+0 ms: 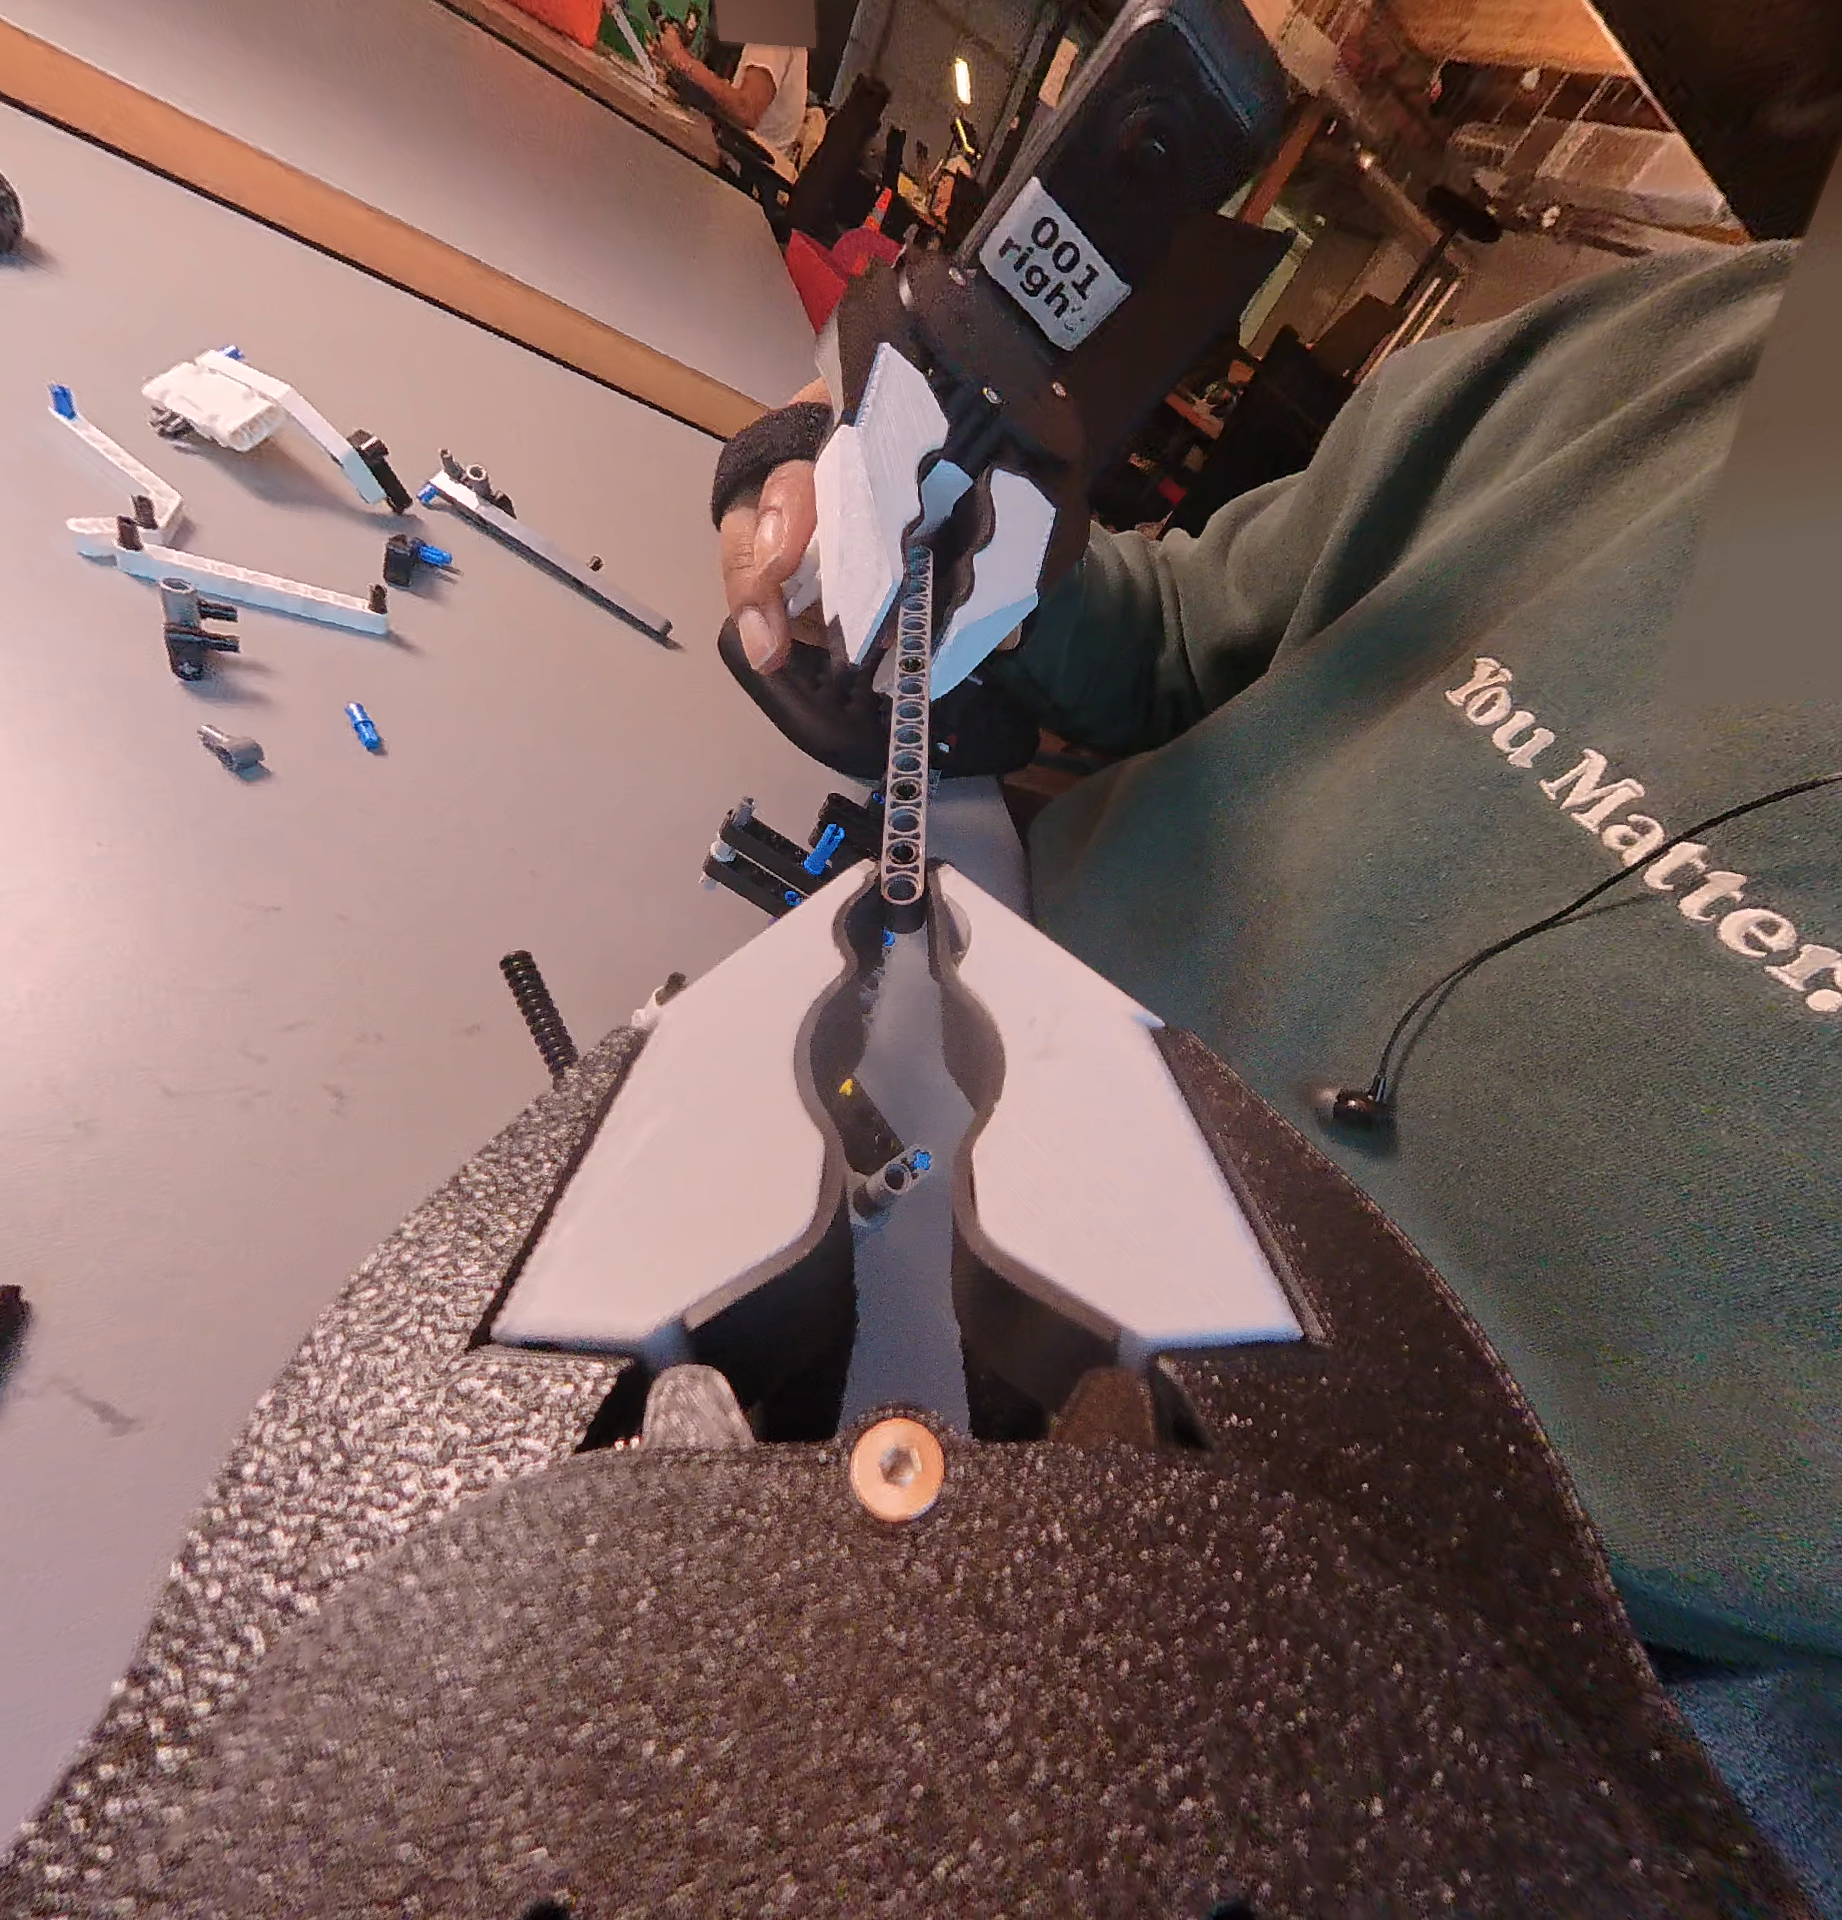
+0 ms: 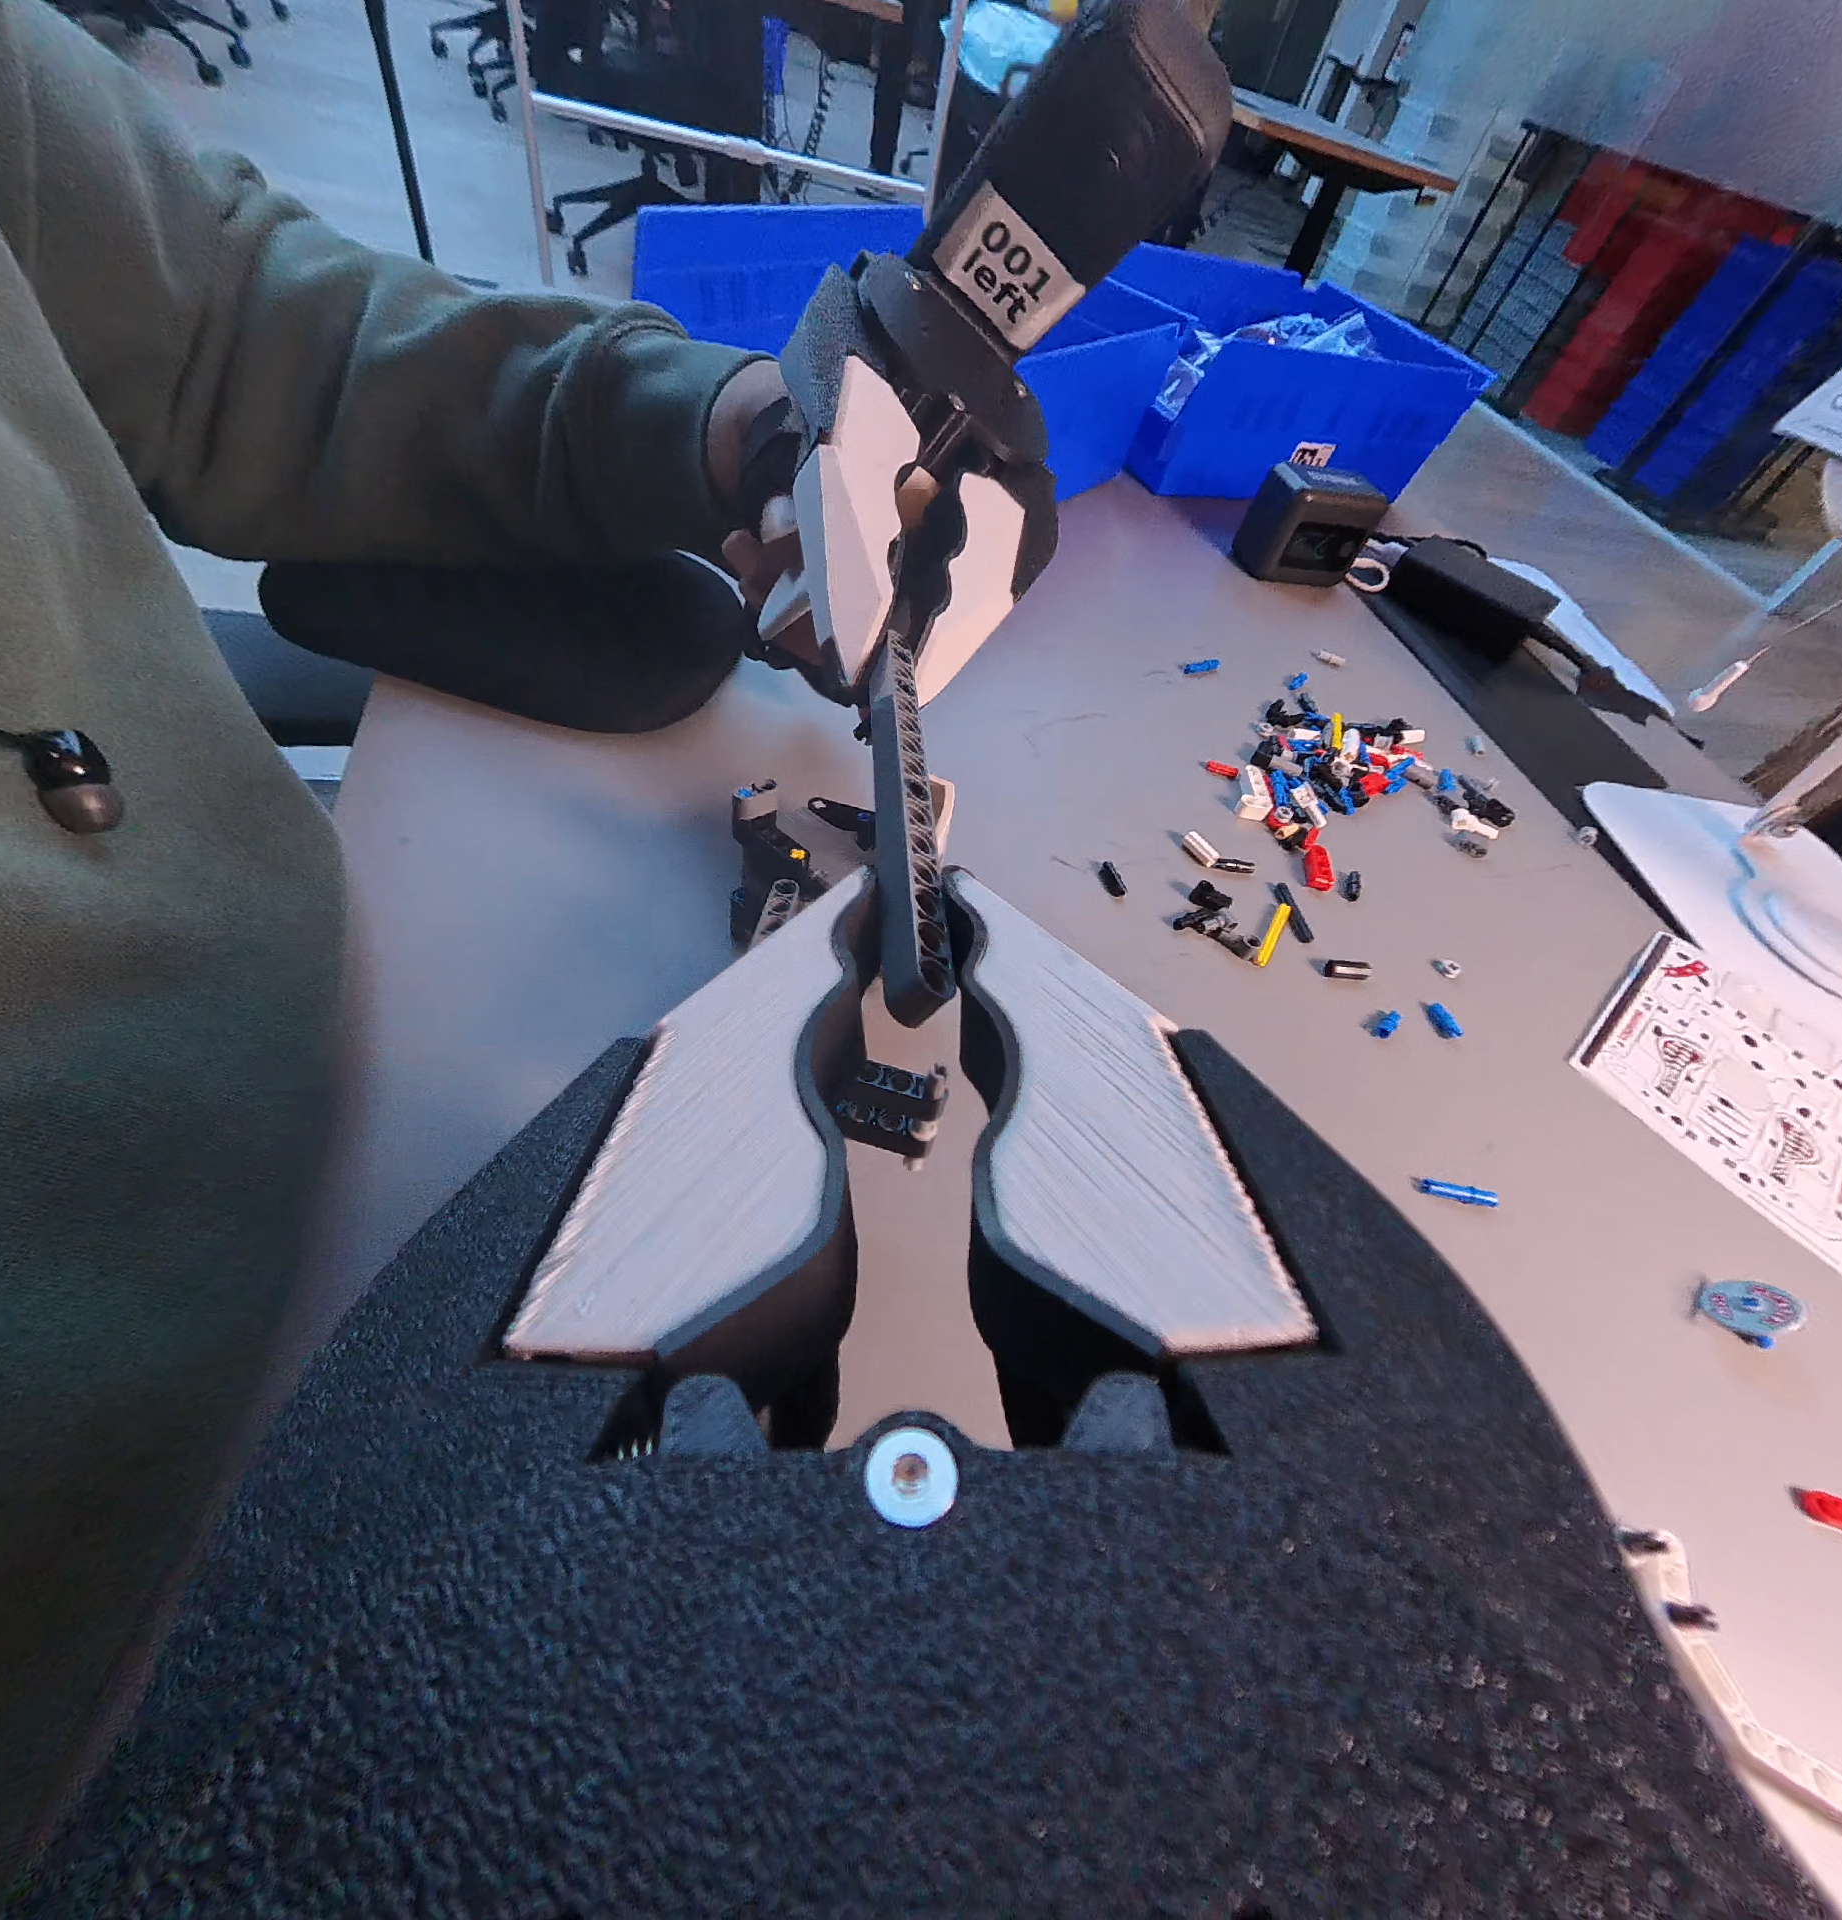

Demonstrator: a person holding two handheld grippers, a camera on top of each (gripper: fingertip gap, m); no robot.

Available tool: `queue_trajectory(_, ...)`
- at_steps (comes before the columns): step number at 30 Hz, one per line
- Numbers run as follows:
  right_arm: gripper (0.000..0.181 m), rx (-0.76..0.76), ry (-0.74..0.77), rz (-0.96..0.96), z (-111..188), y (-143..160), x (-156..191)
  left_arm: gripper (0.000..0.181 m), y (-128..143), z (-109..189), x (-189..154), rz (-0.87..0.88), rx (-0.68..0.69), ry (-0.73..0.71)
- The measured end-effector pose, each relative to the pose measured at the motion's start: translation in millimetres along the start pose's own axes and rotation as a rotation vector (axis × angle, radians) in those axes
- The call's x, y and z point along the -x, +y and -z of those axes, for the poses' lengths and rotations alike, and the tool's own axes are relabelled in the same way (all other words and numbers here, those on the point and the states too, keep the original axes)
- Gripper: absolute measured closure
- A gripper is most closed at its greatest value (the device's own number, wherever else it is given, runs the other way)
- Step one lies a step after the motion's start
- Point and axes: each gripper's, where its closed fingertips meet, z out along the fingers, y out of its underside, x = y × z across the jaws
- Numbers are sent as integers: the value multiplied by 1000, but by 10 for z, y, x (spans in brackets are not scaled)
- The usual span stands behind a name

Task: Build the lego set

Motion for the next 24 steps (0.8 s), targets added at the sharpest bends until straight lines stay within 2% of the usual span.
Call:
queue_trajectory(3, 171, -10, -15, -4, -6, 1, 4, 174, 10, -1, 6, 58, -6, 27)
queue_trajectory(6, 172, 13, -46, -123, -29, 79, -30, 174, 4, 6, 65, 45, -18, -7)
queue_trajectory(16, 173, -70, -172, -496, -13, 73, -88, 160, -138, 75, 157, -207, -67, -191)
queue_trajectory(18, 172, -96, -202, -580, -1, 56, -109, 154, -156, 92, 192, -289, -60, -256)
queue_trajectory(24, 171, -166, -306, -795, 38, 11, -149, 149, -173, 72, 151, -455, -40, -330)
